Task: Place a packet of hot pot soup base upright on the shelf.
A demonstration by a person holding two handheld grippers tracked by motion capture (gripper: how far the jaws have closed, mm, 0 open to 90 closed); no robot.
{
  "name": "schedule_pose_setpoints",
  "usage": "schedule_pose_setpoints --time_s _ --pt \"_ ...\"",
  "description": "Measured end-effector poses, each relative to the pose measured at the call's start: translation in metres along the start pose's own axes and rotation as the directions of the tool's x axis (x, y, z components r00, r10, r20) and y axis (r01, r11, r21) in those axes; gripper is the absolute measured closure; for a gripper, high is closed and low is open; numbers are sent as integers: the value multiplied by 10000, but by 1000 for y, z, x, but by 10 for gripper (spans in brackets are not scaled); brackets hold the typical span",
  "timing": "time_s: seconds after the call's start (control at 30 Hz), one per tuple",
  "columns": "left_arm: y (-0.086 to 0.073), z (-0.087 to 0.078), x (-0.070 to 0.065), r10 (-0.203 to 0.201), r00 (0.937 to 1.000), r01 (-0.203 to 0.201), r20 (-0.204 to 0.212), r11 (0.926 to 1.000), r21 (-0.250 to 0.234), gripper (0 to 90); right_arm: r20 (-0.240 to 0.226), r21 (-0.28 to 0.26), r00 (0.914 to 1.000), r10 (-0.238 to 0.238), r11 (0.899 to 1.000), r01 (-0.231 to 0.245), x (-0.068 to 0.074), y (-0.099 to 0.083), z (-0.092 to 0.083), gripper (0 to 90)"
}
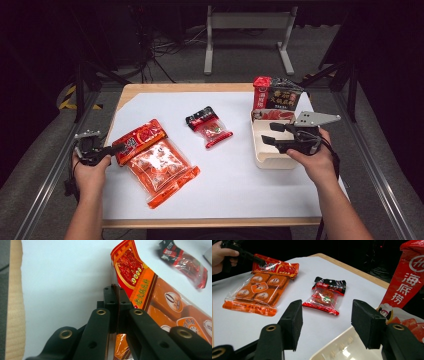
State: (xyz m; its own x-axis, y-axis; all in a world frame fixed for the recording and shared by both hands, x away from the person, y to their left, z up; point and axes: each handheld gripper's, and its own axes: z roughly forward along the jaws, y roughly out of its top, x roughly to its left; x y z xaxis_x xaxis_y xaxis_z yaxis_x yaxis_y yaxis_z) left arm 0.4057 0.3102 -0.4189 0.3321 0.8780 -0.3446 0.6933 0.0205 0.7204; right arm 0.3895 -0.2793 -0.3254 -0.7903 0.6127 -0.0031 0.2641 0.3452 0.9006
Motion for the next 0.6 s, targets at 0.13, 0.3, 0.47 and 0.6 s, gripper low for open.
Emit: schedule_pose_setpoints --time_s 0.13,0.3,0.47,0.6 --pt "4 -9 -6 150 9997 -142 209 9993 -350 899 0 -15 10000 -15 10000 15 1 1 0 441" --pt "11 -23 -15 395 9982 -359 444 9962 -792 899 -21 -24 10000 64 10000 -64 1 1 -2 452" --pt "16 -33 -26 659 9958 -587 632 9922 -1096 899 -138 -52 9994 308 9995 -309 1 1 -3 457" --pt "20 -38 -33 820 9923 -696 930 9891 -1297 899 -134 -126 9994 306 9994 -308 2 2 -4 462"
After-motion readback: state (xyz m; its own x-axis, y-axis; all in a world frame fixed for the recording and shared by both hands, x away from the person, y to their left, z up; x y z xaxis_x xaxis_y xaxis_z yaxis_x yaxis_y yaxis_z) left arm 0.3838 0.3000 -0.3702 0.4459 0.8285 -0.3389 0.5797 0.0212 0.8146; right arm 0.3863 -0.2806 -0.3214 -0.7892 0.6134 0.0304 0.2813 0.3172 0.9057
